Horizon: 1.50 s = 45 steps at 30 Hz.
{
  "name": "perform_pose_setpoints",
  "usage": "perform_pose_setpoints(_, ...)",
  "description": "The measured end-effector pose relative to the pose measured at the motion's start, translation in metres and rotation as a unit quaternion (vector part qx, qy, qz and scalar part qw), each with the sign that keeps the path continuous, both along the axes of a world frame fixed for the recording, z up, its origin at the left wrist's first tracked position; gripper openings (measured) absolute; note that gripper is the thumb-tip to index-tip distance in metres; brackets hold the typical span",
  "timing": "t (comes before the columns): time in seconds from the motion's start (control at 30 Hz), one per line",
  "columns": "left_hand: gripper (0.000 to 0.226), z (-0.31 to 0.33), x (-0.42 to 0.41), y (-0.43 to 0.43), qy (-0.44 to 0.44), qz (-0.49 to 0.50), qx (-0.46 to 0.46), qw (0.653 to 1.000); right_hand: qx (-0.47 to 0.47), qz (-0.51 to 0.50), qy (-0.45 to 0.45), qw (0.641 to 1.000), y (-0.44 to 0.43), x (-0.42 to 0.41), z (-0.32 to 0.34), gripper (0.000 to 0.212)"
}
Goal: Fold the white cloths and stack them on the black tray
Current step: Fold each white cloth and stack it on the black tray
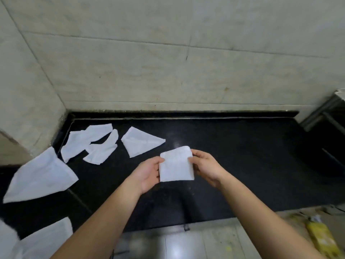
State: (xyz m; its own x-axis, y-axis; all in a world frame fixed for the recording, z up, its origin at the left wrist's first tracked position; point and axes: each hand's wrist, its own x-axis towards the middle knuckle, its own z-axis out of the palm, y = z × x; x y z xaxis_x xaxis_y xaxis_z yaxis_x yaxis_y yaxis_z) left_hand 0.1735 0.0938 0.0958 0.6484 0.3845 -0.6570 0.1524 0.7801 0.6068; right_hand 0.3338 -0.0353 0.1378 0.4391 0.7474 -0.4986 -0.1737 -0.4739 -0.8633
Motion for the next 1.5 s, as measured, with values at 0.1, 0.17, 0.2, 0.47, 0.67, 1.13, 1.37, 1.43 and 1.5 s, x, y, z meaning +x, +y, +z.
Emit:
perform_pose_setpoints(0.1,0.03,0.032,0.037,-0.032,0.027,-0.046,0.024,0.998,0.029,-0.046,0.009,0.998,-0.047,0.025,0.02,0.039)
perform_pose_setpoints(0.17,0.03,0.05,0.057,-0.053,0.029,-0.068,0.046,0.996,0.047,-0.074,0.019,0.996,-0.076,0.042,0.028,0.038)
perform_pose_setpoints(0.2,0.031,0.062,0.074,-0.075,0.027,-0.083,0.06,0.994,0.061,-0.095,0.021,0.993,-0.101,0.057,0.033,0.042)
perform_pose_setpoints(0.47,0.032,0.091,0.205,-0.277,0.006,-0.205,0.138,0.969,0.099,-0.18,0.03,0.978,-0.341,0.159,0.047,0.061)
perform_pose_setpoints(0.67,0.031,0.088,0.271,-0.4,-0.013,-0.297,0.15,0.943,0.082,-0.22,0.055,0.971,-0.477,0.199,0.038,0.046)
perform_pose_setpoints(1.13,0.036,0.062,0.505,-0.564,-0.026,-0.432,0.182,0.883,0.09,-0.352,0.062,0.929,-0.663,0.38,0.018,0.048)
perform_pose_setpoints(1.37,0.035,0.086,0.678,-0.576,-0.073,-0.431,0.18,0.881,0.086,-0.359,0.036,0.928,-0.674,0.553,0.046,0.05)
perform_pose_setpoints(1.43,0.035,0.103,0.72,-0.576,-0.085,-0.428,0.193,0.879,0.091,-0.35,0.03,0.932,-0.675,0.594,0.064,0.051)
perform_pose_setpoints(1.5,0.036,0.121,0.76,-0.577,-0.103,-0.433,0.202,0.872,0.107,-0.346,0.017,0.932,-0.675,0.634,0.083,0.049)
